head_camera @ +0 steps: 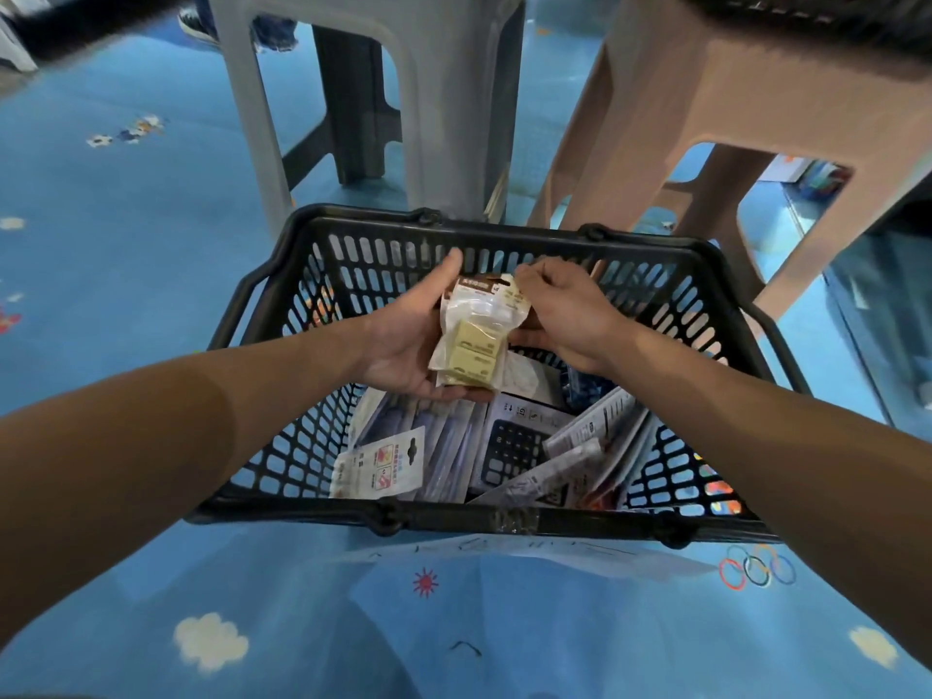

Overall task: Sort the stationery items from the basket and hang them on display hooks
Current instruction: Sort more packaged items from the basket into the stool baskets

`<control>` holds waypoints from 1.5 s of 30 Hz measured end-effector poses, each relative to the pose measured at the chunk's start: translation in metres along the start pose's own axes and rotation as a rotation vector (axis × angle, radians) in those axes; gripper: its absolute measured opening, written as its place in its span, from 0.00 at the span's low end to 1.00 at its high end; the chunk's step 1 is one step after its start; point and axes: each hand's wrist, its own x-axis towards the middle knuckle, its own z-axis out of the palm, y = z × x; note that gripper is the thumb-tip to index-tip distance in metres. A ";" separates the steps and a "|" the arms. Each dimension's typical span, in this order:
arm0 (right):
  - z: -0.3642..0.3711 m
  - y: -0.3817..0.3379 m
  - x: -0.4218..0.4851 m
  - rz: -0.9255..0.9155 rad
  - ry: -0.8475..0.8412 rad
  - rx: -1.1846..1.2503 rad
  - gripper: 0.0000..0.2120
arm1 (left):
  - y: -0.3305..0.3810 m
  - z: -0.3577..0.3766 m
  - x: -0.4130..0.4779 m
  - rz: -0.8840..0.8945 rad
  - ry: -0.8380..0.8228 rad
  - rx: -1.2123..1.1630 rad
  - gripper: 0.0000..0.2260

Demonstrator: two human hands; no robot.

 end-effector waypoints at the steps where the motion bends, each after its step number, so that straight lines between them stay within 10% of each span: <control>1: 0.001 0.000 0.001 0.014 0.007 -0.008 0.09 | 0.000 0.000 0.001 0.000 0.018 0.006 0.45; 5: 0.005 0.010 0.007 0.050 0.011 -0.106 0.07 | -0.009 -0.003 0.010 0.034 0.207 0.170 0.22; 8: -0.008 0.028 0.014 -0.074 0.020 -0.676 0.08 | -0.016 -0.002 0.015 0.056 0.275 0.164 0.17; 13: -0.004 0.062 0.010 -0.171 -0.639 -1.362 0.12 | -0.018 0.001 0.018 0.088 0.291 0.232 0.16; 18: 0.000 0.083 0.006 -0.340 -0.753 -1.823 0.31 | -0.018 0.000 0.018 0.105 0.346 0.285 0.15; 27: -0.020 0.057 0.004 -0.381 -0.713 -1.740 0.13 | -0.019 -0.020 0.004 0.099 0.468 0.287 0.21; 45: 0.052 0.081 0.006 0.089 -0.408 -1.552 0.30 | -0.005 -0.031 -0.004 0.151 0.574 0.146 0.19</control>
